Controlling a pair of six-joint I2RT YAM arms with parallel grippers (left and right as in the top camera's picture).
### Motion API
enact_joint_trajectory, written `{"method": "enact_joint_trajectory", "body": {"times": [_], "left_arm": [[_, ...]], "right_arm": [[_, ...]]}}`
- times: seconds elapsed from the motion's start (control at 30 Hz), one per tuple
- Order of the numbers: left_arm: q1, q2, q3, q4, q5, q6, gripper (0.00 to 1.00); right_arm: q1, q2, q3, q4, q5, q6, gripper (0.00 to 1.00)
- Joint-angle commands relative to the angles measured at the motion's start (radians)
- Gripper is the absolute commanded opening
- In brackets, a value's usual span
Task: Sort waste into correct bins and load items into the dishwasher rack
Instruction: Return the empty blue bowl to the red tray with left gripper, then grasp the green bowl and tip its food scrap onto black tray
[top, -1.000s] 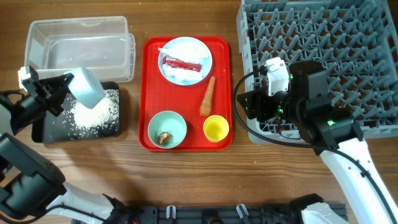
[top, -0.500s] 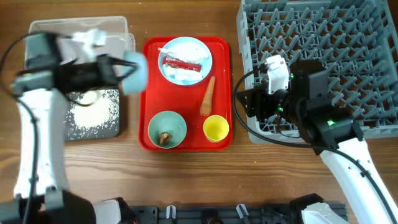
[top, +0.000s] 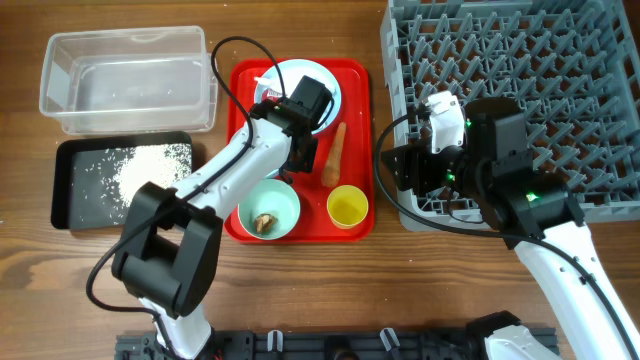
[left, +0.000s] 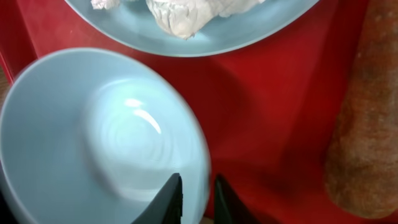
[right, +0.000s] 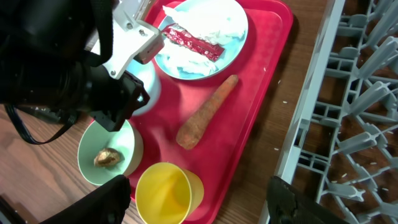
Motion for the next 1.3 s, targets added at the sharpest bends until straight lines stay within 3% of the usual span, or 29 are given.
{"method": "enact_joint_trajectory", "body": {"times": [0.0, 0.07, 0.13, 0.17, 0.23, 0.4, 0.5, 0.63, 0.8, 0.9, 1.03, 1.2, 1.27], "left_arm": [[-0.002, 0.007, 0.013, -0.010, -0.016, -0.015, 0.49], [-0.002, -0.013, 0.097, -0.138, 0.043, -0.034, 0.57], [-0.002, -0.056, 0.200, -0.270, 0.088, -0.079, 0.57], [-0.005, -0.103, 0.221, -0.304, 0.179, -0.094, 0.61], [-0.021, -0.130, 0.210, -0.351, 0.220, -0.122, 0.81], [-0.065, -0.130, -0.002, -0.262, 0.217, -0.195, 0.77], [-0.076, -0.130, -0.126, -0.154, 0.211, -0.222, 0.68], [-0.076, -0.130, -0.247, -0.018, 0.209, -0.229, 0.50], [-0.076, -0.130, -0.275, 0.032, 0.217, -0.229, 0.04], [-0.074, -0.133, -0.259, 0.023, 0.257, -0.250, 0.04], [-0.040, -0.235, -0.083, -0.151, 0.285, -0.243, 0.04], [0.220, -0.421, -0.023, -0.208, 0.311, -0.162, 0.04], [0.409, -0.423, -0.024, -0.232, 0.422, -0.055, 0.04]], "right_arm": [[-0.002, 0.004, 0.016, -0.001, 0.010, -0.003, 0.73], [-0.002, 0.004, 0.016, 0.000, 0.010, -0.003, 0.73], [-0.002, 0.004, 0.016, 0.002, 0.010, -0.003, 0.73], [-0.002, 0.004, 0.016, 0.001, 0.010, -0.003, 0.73], [-0.002, 0.004, 0.016, -0.002, 0.010, -0.003, 0.73], [-0.002, 0.004, 0.016, 0.000, 0.036, -0.004, 0.73], [-0.002, 0.004, 0.016, -0.002, 0.035, -0.002, 0.72], [-0.002, 0.004, 0.016, -0.005, 0.035, -0.001, 0.73], [-0.002, 0.004, 0.016, -0.005, 0.035, -0.001, 0.73], [-0.002, 0.004, 0.016, -0.008, 0.035, -0.001, 0.73], [-0.002, 0.004, 0.016, -0.008, 0.035, -0.001, 0.73], [-0.002, 0.004, 0.016, -0.010, 0.035, -0.001, 0.73], [-0.002, 0.004, 0.016, -0.010, 0.035, -0.001, 0.73]]}}
